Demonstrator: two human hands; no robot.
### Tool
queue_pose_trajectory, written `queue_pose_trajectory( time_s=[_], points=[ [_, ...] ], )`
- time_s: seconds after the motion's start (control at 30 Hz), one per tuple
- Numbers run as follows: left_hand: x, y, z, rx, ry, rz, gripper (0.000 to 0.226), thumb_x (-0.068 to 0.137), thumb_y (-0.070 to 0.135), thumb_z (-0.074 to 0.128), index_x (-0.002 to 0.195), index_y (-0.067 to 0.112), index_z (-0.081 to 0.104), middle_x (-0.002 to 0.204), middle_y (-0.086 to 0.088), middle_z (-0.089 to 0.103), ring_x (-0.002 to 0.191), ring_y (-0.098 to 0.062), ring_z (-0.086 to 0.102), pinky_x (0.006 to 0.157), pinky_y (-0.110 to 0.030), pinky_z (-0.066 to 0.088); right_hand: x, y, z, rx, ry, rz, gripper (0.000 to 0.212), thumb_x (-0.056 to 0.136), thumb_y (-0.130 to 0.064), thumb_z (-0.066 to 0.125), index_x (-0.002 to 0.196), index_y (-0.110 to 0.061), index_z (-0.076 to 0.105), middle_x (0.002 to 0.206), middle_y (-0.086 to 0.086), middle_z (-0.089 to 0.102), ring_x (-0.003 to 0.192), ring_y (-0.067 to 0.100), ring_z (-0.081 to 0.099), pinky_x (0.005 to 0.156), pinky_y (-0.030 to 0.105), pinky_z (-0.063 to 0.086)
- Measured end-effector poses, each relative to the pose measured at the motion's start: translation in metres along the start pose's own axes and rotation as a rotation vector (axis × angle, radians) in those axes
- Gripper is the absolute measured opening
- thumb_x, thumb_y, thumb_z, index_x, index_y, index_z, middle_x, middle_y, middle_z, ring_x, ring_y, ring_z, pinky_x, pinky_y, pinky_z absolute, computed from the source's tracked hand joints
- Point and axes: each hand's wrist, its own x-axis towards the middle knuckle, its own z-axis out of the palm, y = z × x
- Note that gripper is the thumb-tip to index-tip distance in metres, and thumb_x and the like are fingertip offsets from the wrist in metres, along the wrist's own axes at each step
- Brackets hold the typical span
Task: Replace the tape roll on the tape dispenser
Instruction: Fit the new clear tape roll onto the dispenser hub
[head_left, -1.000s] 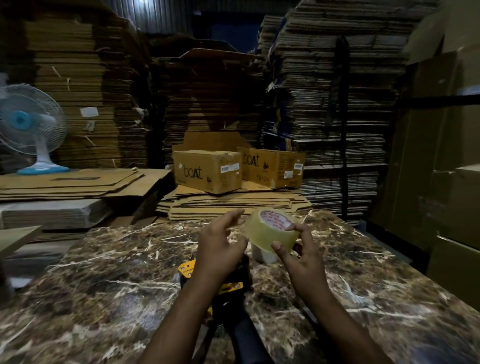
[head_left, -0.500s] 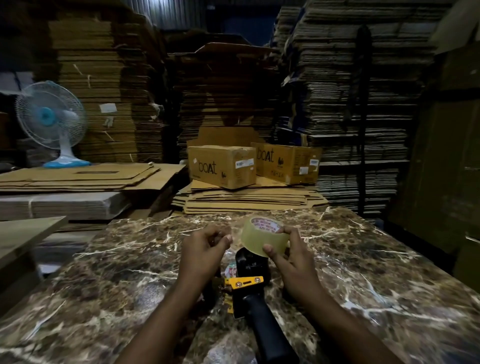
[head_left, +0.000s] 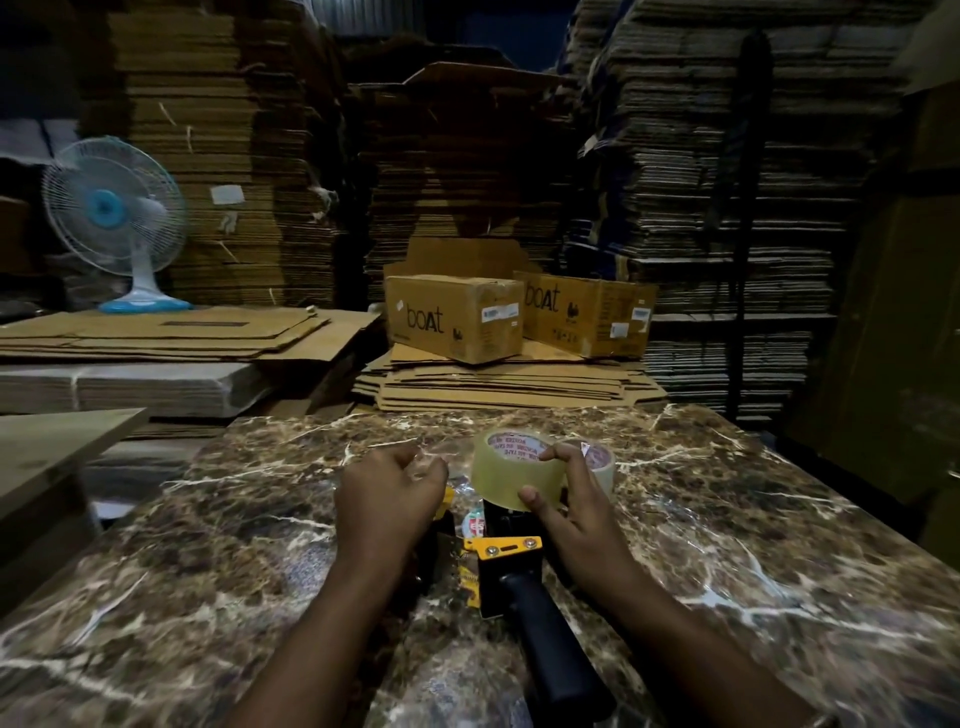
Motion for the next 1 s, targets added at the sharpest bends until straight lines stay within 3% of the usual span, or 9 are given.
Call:
queue_pose_trajectory(
  time_s=[0.13,0.2,0.27,0.43,0.57,0.7,0.83,1.0],
  points=[
    [-0.006,0.007,0.001,0.046,0.017,0.008,0.058,0.084,0.044,0.065,0.13,0.008,0.062,0.114,-0.015,0.073,0.104,-0.032,0.068,0.084,-0.038,0.054,-0.002,-0.003,-0.001,0.003,-0.002,0.0,0.05,0.084,-0.065,0.059,0.125,-0.04,0.044,0.126,-0.004,0.054,0.112,0.02,0.059,0.082,0.046,0.058],
    [-0.006,0.006,0.001,0.047,-0.005,0.056,0.064,0.084,0.042,0.066,0.141,0.014,0.052,0.13,-0.013,0.065,0.117,-0.03,0.061,0.093,-0.041,0.051,-0.003,-0.003,-0.001,0.02,-0.009,0.003,0.05,0.084,-0.063,0.06,0.126,-0.04,0.045,0.127,-0.005,0.053,0.114,0.017,0.059,0.083,0.043,0.059],
    [-0.005,0.005,0.001,0.005,-0.069,0.164,0.06,0.082,0.043,0.064,0.138,0.024,0.055,0.137,-0.005,0.06,0.125,-0.025,0.055,0.101,-0.047,0.047,-0.004,-0.002,-0.001,0.026,-0.029,0.002,0.051,0.085,-0.062,0.061,0.129,-0.041,0.046,0.13,-0.006,0.052,0.116,0.013,0.058,0.087,0.045,0.059],
    [0.004,0.006,0.004,0.123,-0.328,0.455,0.061,0.072,0.066,0.057,0.131,0.05,0.053,0.146,0.018,0.049,0.142,-0.01,0.034,0.116,-0.061,0.013,-0.004,0.0,0.001,0.018,-0.038,-0.001,0.054,0.084,-0.064,0.061,0.132,-0.044,0.045,0.131,-0.007,0.051,0.116,0.014,0.058,0.091,0.049,0.056],
    [0.023,0.018,0.012,0.234,-0.558,0.377,0.09,0.072,0.076,0.055,0.15,0.038,0.032,0.151,0.009,0.046,0.142,-0.018,0.038,0.116,-0.064,-0.003,-0.004,0.001,-0.001,0.056,-0.036,0.018,0.058,0.082,-0.065,0.063,0.131,-0.041,0.046,0.132,-0.004,0.056,0.115,0.018,0.061,0.09,0.052,0.056],
    [0.031,0.027,0.019,0.282,-0.659,0.351,0.093,0.071,0.078,0.057,0.146,0.026,0.041,0.148,0.002,0.051,0.137,-0.02,0.045,0.117,-0.059,-0.004,-0.003,0.001,-0.004,0.139,-0.028,0.047,0.058,0.081,-0.05,0.07,0.131,-0.032,0.049,0.125,-0.004,0.062,0.109,0.017,0.066,0.087,0.053,0.058],
    [0.036,0.027,0.021,0.225,-0.685,0.287,0.098,0.059,0.079,0.058,0.141,0.026,0.05,0.143,0.004,0.056,0.132,-0.019,0.049,0.118,-0.06,-0.004,-0.004,0.0,-0.006,0.268,-0.043,0.098,0.066,0.078,-0.037,0.076,0.138,-0.034,0.048,0.13,-0.009,0.06,0.111,0.01,0.066,0.09,0.039,0.06],
    [0.041,0.021,0.021,0.152,-0.722,0.226,0.104,0.044,0.084,0.061,0.13,0.026,0.06,0.139,0.006,0.059,0.128,-0.019,0.052,0.117,-0.062,0.012,-0.001,0.003,-0.012,0.39,-0.105,0.149,0.067,0.076,-0.019,0.074,0.138,-0.028,0.049,0.132,0.005,0.059,0.112,0.021,0.068,0.087,0.037,0.06]
  ],
)
